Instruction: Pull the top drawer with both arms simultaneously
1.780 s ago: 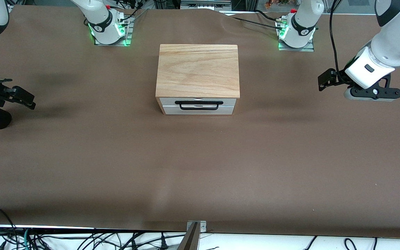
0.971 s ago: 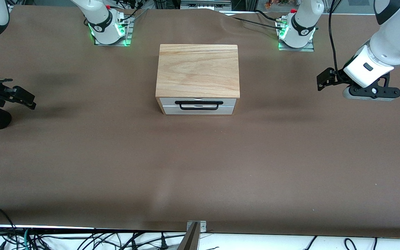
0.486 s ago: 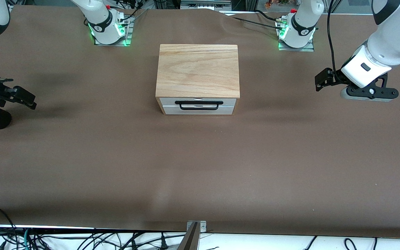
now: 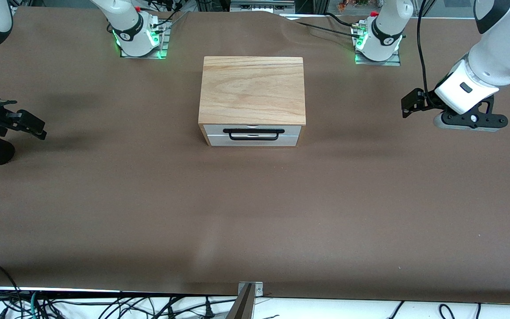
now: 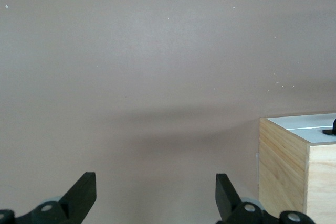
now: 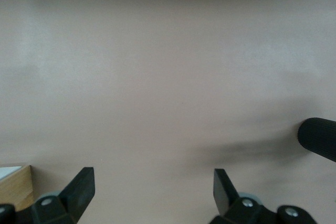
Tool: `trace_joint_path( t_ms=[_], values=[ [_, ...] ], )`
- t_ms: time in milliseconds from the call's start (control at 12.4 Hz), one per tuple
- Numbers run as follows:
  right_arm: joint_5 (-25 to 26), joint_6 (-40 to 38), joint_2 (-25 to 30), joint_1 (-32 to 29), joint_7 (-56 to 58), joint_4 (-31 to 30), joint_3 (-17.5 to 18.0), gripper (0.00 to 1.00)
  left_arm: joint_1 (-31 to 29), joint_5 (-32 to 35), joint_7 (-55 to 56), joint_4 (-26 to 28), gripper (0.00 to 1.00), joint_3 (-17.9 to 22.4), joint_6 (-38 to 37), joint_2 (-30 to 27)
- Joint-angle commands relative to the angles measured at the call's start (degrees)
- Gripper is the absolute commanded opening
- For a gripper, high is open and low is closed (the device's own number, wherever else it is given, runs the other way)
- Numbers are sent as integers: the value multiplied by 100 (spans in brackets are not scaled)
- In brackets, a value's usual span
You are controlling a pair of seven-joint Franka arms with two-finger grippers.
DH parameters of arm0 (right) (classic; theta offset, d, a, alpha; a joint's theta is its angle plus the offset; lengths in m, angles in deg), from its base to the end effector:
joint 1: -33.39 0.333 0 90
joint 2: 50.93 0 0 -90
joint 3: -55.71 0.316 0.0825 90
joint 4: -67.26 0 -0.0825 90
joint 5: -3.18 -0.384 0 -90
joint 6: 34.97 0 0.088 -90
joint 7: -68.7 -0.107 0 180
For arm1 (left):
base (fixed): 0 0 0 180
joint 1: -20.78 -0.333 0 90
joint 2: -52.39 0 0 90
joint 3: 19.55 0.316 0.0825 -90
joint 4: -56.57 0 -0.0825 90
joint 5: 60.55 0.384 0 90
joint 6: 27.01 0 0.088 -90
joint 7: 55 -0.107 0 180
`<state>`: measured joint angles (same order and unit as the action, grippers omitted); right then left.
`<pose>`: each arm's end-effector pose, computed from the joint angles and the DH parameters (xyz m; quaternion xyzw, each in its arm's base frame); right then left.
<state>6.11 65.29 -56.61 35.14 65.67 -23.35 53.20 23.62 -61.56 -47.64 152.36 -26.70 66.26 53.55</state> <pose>0.5992 -0.0113 0.5788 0.9986 -0.0292 0.0352 0.0268 0.5522 -0.0985 0.5704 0.9992 -0.0222 -0.0332 0.0051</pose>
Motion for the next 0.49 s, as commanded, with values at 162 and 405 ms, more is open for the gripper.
trace_joint_path(
  t_ms=[162,405],
  values=[
    [-11,-112,-30,-7,-57,122,23,100,67,172,-103,-473,100,-6,-370,261],
    [-11,-112,-30,-7,-48,122,23,100,163,84,-104,-623,100,-84,-433,402]
  ],
)
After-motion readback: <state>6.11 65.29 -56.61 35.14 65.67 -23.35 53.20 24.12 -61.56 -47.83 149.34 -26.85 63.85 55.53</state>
